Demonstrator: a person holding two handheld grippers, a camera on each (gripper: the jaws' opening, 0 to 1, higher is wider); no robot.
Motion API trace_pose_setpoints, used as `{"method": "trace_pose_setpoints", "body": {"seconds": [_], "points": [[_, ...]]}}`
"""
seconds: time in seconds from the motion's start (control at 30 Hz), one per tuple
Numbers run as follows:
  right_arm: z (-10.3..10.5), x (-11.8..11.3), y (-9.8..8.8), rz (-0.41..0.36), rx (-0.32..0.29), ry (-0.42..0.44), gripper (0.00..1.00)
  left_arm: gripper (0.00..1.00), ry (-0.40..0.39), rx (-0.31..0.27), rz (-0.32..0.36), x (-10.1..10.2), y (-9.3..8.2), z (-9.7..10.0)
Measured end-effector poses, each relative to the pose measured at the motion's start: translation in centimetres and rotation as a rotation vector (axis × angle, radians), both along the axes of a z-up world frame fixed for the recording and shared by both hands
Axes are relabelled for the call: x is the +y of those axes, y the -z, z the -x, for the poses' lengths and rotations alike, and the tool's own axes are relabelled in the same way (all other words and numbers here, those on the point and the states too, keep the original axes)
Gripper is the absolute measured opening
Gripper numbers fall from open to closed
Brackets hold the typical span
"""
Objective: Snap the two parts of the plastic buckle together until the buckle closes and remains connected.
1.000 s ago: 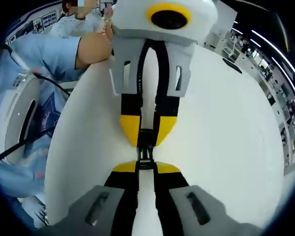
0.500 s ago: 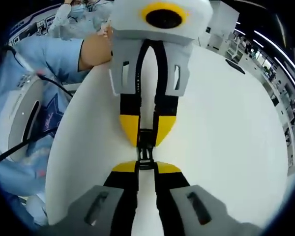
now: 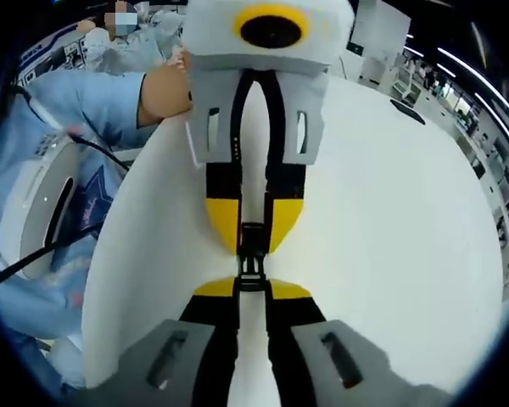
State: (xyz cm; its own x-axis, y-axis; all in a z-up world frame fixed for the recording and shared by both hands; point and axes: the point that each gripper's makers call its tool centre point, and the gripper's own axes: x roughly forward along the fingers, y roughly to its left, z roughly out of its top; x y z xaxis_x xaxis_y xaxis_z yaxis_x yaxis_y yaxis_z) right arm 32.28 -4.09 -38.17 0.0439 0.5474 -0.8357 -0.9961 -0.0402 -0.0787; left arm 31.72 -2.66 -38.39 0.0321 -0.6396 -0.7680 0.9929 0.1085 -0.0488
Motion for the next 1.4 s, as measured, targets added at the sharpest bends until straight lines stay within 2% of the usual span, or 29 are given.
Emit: {"method": "trace_pose_setpoints", "body": {"seconds": [0.03,0.8,1.03,1.4], "points": [[0.1,0.4,0.0,-0.02,0.004,0.002,0.1,0.11,0.001,-0.001,-0.001,-0.1,0.0,0.0],[1.0,0.2,0.1,-0.011,-0.004,0.019,0.09,0.09,0.025,-0.013,-0.005,-0.1,0.0,0.8],[1.0,0.3,0.0,-0.047,0.006,0.039,0.09,0.09,0.027,-0.016,0.003,-0.1,0.0,1.0],[0.8,0.6,-0.1,-0.02,-0.009,0.024,0.08,0.08,0.025,-0.022,0.003,0.0,0.1,0.9]]}}
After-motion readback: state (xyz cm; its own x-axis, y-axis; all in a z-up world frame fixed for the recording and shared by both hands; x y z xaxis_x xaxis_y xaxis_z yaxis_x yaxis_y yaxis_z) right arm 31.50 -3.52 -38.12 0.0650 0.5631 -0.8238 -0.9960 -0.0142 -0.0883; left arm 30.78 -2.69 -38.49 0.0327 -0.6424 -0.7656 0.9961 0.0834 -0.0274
